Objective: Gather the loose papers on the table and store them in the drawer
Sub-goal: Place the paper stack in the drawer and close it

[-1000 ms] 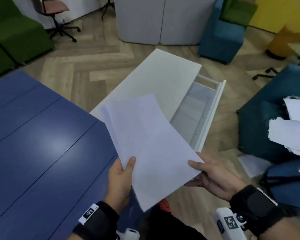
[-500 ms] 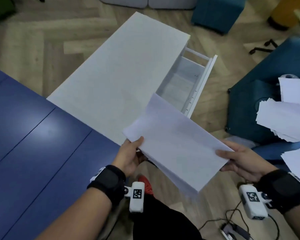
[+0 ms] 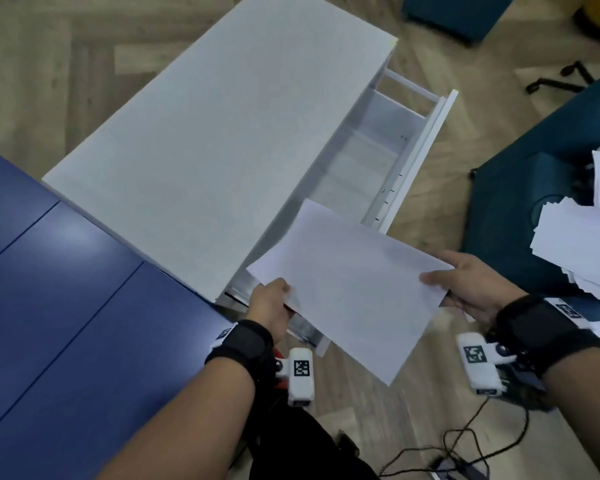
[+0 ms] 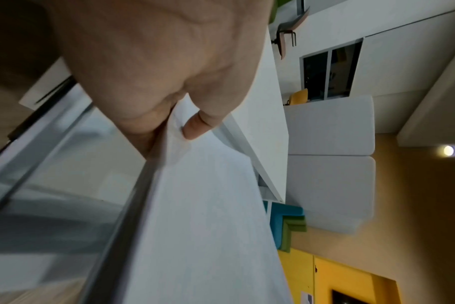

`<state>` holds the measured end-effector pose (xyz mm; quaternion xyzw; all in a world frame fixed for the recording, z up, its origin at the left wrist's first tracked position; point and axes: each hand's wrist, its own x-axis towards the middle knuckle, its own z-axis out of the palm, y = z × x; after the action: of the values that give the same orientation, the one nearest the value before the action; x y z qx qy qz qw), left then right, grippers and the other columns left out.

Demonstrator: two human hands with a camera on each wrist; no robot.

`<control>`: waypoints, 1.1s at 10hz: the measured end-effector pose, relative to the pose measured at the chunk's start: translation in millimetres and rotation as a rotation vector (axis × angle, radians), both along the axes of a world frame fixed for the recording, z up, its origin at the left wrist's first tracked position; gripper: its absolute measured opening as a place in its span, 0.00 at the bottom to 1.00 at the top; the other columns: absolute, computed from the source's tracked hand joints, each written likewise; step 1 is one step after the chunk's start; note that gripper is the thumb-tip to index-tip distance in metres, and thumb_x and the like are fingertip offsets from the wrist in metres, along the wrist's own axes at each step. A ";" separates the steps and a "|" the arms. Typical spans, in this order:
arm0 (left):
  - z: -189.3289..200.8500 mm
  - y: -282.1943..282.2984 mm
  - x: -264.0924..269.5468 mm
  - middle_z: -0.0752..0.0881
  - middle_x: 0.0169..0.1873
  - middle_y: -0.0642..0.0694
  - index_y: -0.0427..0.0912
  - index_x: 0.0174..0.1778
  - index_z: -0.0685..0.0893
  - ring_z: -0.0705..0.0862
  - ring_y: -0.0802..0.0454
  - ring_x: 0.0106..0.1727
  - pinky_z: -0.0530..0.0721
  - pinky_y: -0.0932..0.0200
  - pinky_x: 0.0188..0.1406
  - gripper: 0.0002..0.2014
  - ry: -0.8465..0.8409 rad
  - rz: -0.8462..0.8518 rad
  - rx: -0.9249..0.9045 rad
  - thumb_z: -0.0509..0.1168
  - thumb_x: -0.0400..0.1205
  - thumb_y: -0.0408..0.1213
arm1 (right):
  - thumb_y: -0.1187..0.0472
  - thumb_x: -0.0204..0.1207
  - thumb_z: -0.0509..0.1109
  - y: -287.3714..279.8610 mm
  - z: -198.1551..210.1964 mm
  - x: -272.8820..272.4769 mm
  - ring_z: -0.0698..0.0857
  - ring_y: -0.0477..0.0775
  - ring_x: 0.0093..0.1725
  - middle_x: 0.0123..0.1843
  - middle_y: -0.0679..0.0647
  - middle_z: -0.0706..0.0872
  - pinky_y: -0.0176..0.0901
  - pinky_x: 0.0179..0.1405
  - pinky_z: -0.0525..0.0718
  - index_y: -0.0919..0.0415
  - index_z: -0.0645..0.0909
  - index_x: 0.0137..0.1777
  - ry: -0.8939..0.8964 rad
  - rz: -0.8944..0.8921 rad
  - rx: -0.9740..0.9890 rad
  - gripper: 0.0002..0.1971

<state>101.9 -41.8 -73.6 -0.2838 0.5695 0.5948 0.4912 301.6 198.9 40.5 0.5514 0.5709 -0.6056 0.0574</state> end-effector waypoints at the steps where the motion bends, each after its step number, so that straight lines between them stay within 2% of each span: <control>1: -19.3 13.7 -13.9 0.88 0.49 0.34 0.32 0.62 0.82 0.89 0.36 0.45 0.95 0.42 0.43 0.15 0.014 -0.008 -0.098 0.61 0.80 0.24 | 0.77 0.82 0.68 10.0 -21.3 -33.2 0.91 0.71 0.57 0.61 0.66 0.92 0.69 0.62 0.90 0.62 0.86 0.68 -0.031 0.031 0.064 0.18; 2: -45.9 24.2 -20.6 0.88 0.52 0.32 0.31 0.63 0.82 0.88 0.31 0.48 0.90 0.31 0.59 0.19 -0.003 -0.048 -0.139 0.63 0.75 0.25 | 0.78 0.82 0.65 17.9 -36.0 -56.7 0.88 0.66 0.51 0.58 0.67 0.89 0.66 0.57 0.90 0.61 0.86 0.67 -0.066 0.036 0.079 0.19; 3: -65.8 33.1 -23.9 0.85 0.54 0.34 0.31 0.56 0.82 0.86 0.35 0.53 0.89 0.39 0.61 0.08 0.004 -0.116 -0.134 0.63 0.83 0.23 | 0.79 0.82 0.64 27.3 -47.6 -68.2 0.88 0.66 0.49 0.58 0.67 0.88 0.60 0.52 0.90 0.62 0.85 0.68 -0.092 0.041 0.058 0.20; 4: -80.9 36.6 -29.1 0.91 0.46 0.34 0.26 0.61 0.86 0.91 0.36 0.45 0.94 0.39 0.50 0.13 0.010 -0.078 -0.140 0.65 0.82 0.22 | 0.80 0.80 0.64 37.9 -60.3 -77.0 0.88 0.67 0.51 0.61 0.68 0.88 0.59 0.52 0.91 0.63 0.86 0.68 -0.099 0.034 0.050 0.21; 5: -87.1 39.6 -36.0 0.93 0.47 0.36 0.31 0.57 0.87 0.91 0.39 0.44 0.94 0.43 0.51 0.06 0.016 0.004 -0.119 0.64 0.90 0.24 | 0.80 0.80 0.63 42.1 -70.7 -95.9 0.88 0.66 0.51 0.61 0.67 0.89 0.53 0.45 0.91 0.62 0.85 0.69 -0.081 0.026 0.057 0.22; 6: -91.2 48.7 -48.9 0.89 0.53 0.37 0.34 0.62 0.84 0.88 0.44 0.45 0.93 0.44 0.54 0.06 0.022 -0.023 -0.163 0.63 0.92 0.27 | 0.80 0.81 0.62 39.4 -77.8 -121.3 0.88 0.64 0.48 0.59 0.65 0.88 0.55 0.47 0.91 0.58 0.84 0.63 -0.058 0.027 0.052 0.20; 7: -102.0 60.5 -62.5 0.83 0.55 0.40 0.39 0.63 0.78 0.85 0.46 0.43 0.86 0.54 0.38 0.08 0.077 -0.065 -0.240 0.61 0.91 0.27 | 0.81 0.81 0.61 33.5 -90.4 -146.8 0.87 0.60 0.44 0.54 0.63 0.87 0.56 0.49 0.91 0.58 0.84 0.60 -0.048 0.035 0.053 0.20; 8: -99.8 65.6 -74.5 0.83 0.47 0.41 0.36 0.78 0.79 0.78 0.50 0.36 0.81 0.55 0.35 0.18 0.102 -0.124 -0.318 0.59 0.91 0.26 | 0.82 0.79 0.59 29.7 -110.7 -168.9 0.88 0.65 0.45 0.52 0.64 0.88 0.61 0.50 0.91 0.58 0.85 0.61 -0.048 0.065 0.068 0.23; 9: -123.4 61.6 -81.0 0.82 0.77 0.30 0.29 0.86 0.71 0.80 0.43 0.42 0.80 0.55 0.32 0.23 0.097 -0.079 -0.366 0.57 0.93 0.29 | 0.81 0.78 0.57 24.3 -134.4 -189.7 0.90 0.70 0.52 0.52 0.66 0.89 0.66 0.50 0.93 0.61 0.87 0.66 -0.068 0.131 0.064 0.26; 10: -135.8 58.6 -85.1 0.78 0.82 0.30 0.30 0.86 0.72 0.86 0.38 0.70 0.82 0.63 0.22 0.23 0.131 -0.074 -0.456 0.55 0.96 0.34 | 0.79 0.79 0.57 23.8 -162.7 -207.8 0.88 0.68 0.50 0.48 0.63 0.88 0.62 0.48 0.93 0.61 0.88 0.67 -0.076 0.193 0.053 0.25; 11: -146.7 64.4 -93.4 0.77 0.84 0.31 0.31 0.88 0.71 0.80 0.33 0.82 0.75 0.70 0.13 0.23 0.073 -0.024 -0.519 0.52 0.97 0.37 | 0.76 0.80 0.60 28.0 -194.6 -219.9 0.90 0.71 0.63 0.65 0.67 0.90 0.69 0.63 0.90 0.61 0.87 0.71 -0.098 0.263 0.082 0.24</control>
<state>8.6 22.6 -220.3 -0.3717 0.7240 0.4326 0.3880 81.7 226.9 -154.1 0.5024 0.6591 -0.5414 0.1414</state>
